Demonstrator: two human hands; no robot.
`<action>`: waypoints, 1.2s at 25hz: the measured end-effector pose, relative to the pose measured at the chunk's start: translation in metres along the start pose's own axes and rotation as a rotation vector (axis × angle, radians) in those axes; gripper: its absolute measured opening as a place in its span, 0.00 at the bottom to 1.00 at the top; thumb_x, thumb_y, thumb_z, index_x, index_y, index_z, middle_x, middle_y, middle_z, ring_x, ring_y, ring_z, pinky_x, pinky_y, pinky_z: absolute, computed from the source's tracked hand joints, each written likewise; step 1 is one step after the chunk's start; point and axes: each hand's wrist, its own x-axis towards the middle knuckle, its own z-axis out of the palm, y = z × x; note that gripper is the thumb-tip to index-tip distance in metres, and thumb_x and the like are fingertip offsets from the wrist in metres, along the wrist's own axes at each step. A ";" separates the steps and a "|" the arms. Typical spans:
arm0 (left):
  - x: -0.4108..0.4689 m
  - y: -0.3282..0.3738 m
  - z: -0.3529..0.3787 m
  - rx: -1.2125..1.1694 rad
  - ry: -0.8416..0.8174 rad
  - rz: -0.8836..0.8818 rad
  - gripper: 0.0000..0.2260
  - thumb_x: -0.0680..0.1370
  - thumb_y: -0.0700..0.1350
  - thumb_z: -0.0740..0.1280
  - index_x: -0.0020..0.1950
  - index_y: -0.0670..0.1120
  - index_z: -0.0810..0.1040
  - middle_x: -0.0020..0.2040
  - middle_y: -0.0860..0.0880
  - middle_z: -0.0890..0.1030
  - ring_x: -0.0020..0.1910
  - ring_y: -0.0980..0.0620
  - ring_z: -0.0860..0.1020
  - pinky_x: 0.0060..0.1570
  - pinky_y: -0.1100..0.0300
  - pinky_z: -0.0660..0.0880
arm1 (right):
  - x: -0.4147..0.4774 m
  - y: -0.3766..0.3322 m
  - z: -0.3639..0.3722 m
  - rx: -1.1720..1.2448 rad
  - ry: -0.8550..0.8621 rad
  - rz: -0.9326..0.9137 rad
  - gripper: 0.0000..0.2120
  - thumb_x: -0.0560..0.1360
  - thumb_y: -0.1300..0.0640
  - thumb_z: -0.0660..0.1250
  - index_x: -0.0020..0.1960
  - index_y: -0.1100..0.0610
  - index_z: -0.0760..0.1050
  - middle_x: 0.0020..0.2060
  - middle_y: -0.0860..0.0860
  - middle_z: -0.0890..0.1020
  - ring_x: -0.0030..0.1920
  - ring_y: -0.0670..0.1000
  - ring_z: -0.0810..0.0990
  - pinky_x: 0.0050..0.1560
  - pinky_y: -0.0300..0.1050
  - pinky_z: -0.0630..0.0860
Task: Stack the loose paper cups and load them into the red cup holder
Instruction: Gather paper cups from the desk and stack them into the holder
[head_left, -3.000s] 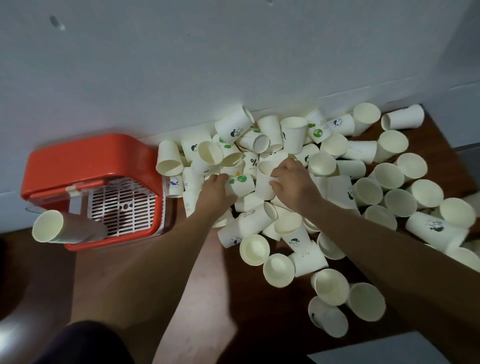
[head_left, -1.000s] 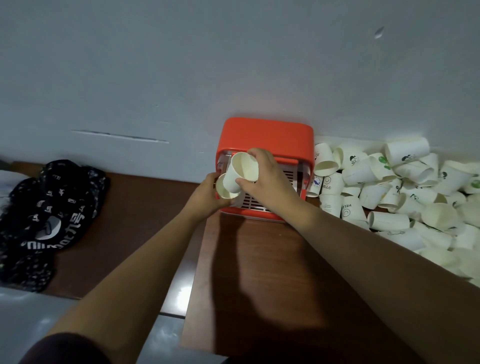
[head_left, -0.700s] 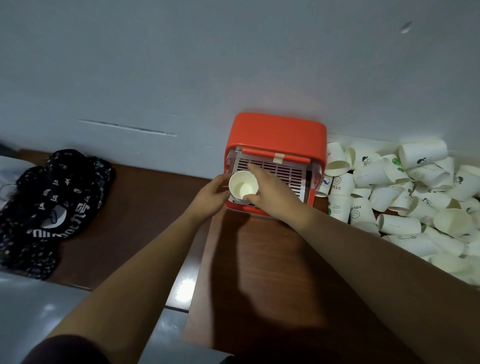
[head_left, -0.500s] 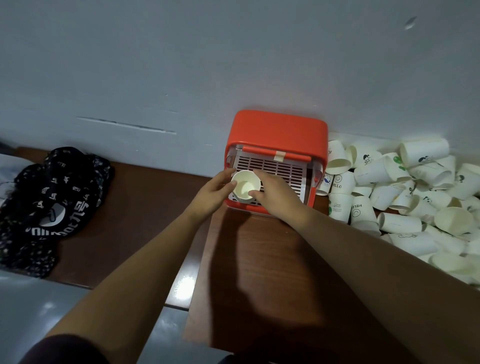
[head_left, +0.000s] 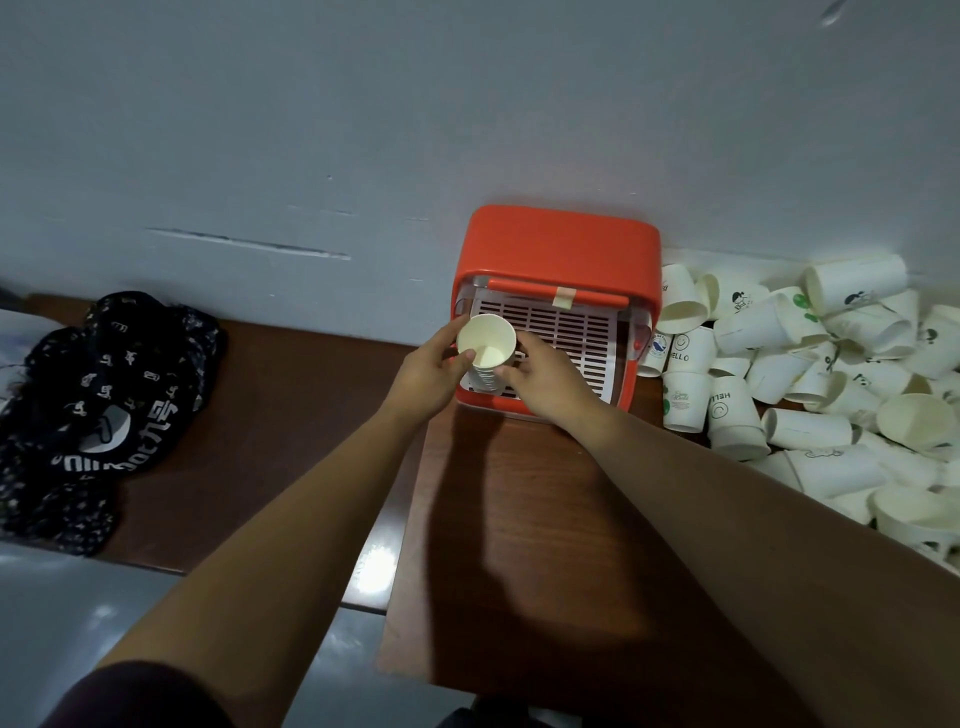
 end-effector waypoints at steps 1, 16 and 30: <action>-0.001 0.003 0.000 0.021 -0.014 0.004 0.22 0.82 0.46 0.64 0.76 0.51 0.67 0.69 0.52 0.75 0.63 0.55 0.75 0.57 0.63 0.70 | 0.000 0.001 0.001 -0.005 -0.001 0.005 0.25 0.76 0.52 0.69 0.72 0.52 0.67 0.63 0.51 0.79 0.58 0.52 0.80 0.57 0.50 0.77; -0.049 0.056 0.064 0.274 -0.174 -0.103 0.09 0.80 0.49 0.65 0.51 0.44 0.78 0.47 0.47 0.81 0.47 0.49 0.78 0.48 0.58 0.72 | -0.117 0.123 -0.132 -0.303 0.155 0.234 0.21 0.75 0.48 0.66 0.63 0.58 0.73 0.57 0.54 0.76 0.55 0.54 0.77 0.55 0.42 0.73; 0.040 0.226 0.295 0.429 -0.165 0.102 0.25 0.76 0.49 0.71 0.70 0.44 0.70 0.67 0.46 0.71 0.60 0.50 0.73 0.54 0.59 0.69 | -0.132 0.276 -0.317 -0.236 0.394 0.266 0.27 0.76 0.49 0.67 0.70 0.60 0.66 0.63 0.60 0.69 0.58 0.60 0.75 0.58 0.52 0.72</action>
